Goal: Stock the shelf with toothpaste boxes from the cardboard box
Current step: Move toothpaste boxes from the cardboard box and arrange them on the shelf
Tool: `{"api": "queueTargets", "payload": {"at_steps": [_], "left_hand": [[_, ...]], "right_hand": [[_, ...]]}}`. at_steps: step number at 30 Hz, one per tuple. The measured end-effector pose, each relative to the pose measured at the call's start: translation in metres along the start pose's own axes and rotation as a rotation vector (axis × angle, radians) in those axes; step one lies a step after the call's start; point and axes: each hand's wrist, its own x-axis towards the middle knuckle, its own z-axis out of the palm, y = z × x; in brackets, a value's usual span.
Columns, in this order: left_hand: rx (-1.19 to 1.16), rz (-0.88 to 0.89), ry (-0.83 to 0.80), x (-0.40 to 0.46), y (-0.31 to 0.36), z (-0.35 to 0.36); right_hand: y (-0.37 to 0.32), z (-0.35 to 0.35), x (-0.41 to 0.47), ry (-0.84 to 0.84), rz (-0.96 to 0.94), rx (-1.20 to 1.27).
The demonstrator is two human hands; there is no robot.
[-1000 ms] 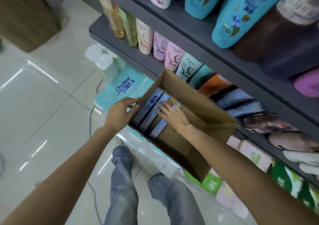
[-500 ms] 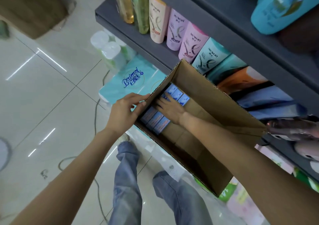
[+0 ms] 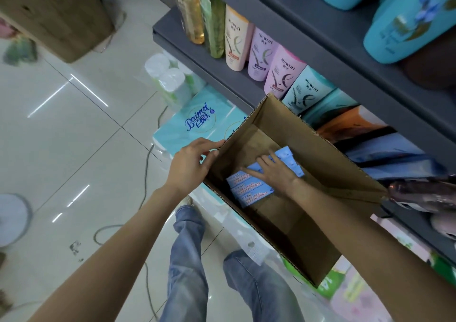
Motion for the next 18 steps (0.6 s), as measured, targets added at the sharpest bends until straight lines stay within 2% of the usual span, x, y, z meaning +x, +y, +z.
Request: {"api": "queueTargets", "payload": {"at_steps": [4,8,11,13,15,18], "left_hand": [[-0.047,-0.025,-0.013,-0.001,0.001,0.000],[-0.097,-0.097,-0.028,-0.006,0.011,-0.008],[-0.159,-0.123,0.111,-0.020,0.036,-0.029],[-0.312,-0.162,0.137,-0.031,0.060,-0.051],[-0.516,-0.211,0.043,-0.038,0.084,-0.071],[-0.764,-0.286,-0.259,-0.038,0.117,-0.100]], "right_hand": [[-0.009,-0.015,-0.042,-0.028,0.176,0.339],[-0.010,-0.059,-0.089,-0.100,0.486,0.893],[0.000,-0.101,-0.127,0.019,0.645,1.369],[0.006,-0.136,-0.151,0.119,0.683,1.707],[0.008,-0.182,-0.173,0.205,0.689,1.974],[0.008,-0.251,-0.190,0.381,0.707,2.161]]}}
